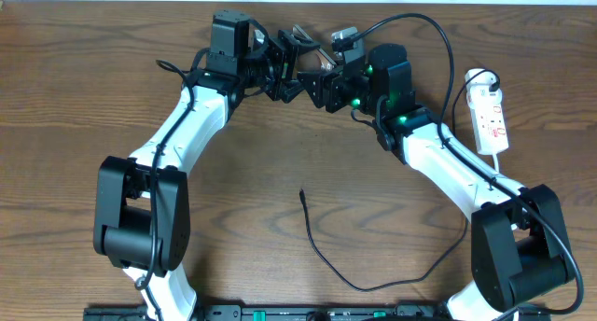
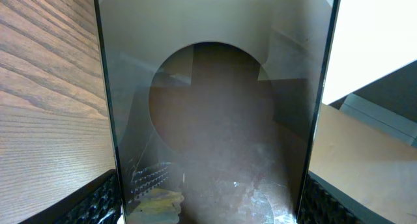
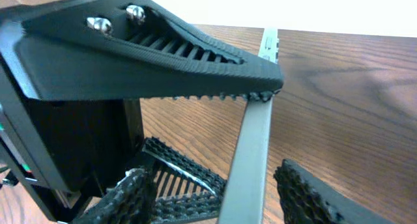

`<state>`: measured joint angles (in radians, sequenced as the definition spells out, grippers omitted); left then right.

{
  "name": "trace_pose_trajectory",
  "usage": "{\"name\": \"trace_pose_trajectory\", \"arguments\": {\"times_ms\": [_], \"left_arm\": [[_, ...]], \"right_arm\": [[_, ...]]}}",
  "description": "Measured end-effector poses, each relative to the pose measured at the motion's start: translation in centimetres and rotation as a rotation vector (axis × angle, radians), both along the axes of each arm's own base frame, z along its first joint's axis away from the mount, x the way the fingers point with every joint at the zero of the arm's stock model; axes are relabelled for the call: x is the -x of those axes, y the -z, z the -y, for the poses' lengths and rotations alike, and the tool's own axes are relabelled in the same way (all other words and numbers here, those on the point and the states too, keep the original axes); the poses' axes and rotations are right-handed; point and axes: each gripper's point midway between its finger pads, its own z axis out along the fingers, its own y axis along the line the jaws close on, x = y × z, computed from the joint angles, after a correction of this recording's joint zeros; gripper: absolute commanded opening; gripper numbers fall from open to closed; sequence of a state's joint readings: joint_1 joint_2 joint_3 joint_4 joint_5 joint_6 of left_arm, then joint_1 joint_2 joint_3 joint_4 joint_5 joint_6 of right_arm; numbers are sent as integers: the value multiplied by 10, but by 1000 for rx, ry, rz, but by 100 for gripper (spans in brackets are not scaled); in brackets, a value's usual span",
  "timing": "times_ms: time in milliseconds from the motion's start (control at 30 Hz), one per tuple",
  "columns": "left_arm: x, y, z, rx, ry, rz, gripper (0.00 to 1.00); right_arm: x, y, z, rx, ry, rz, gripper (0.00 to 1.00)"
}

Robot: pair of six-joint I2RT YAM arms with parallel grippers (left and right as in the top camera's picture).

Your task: Plug charger to phone and switch on socket

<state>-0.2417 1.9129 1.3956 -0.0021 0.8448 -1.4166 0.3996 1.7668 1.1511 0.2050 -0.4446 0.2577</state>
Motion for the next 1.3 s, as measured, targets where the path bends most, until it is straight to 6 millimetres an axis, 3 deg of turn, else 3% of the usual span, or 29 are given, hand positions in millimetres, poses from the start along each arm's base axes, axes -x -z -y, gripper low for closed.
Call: {"name": "trace_pose_trajectory", "arguments": {"times_ms": [100,433,700,733,800,833,867,1300], "left_arm": [[1,0,0,3,4,-1,7],[3,-2,2,12,18,-2,7],[2,-3,2,14,21,4,7],[2,-3,2,15,21,4,24],[3,-3,2,14,21,4,70],[3,-3,2,14,21,4,87],[2,-3,2,14,21,4,95],[2,-6,-1,29,28,6,95]], "right_arm": [[0,0,0,0,2,-1,49],[-4,3,6,16,40,-5,2],[-8,5,11,11,69,-23,1],[-8,5,11,11,69,-22,1],[-8,5,11,12,68,-22,1],[-8,5,11,12,68,-22,1],[-8,5,11,12,68,-22,1],[-4,8,8,16,48,-30,1]]}}
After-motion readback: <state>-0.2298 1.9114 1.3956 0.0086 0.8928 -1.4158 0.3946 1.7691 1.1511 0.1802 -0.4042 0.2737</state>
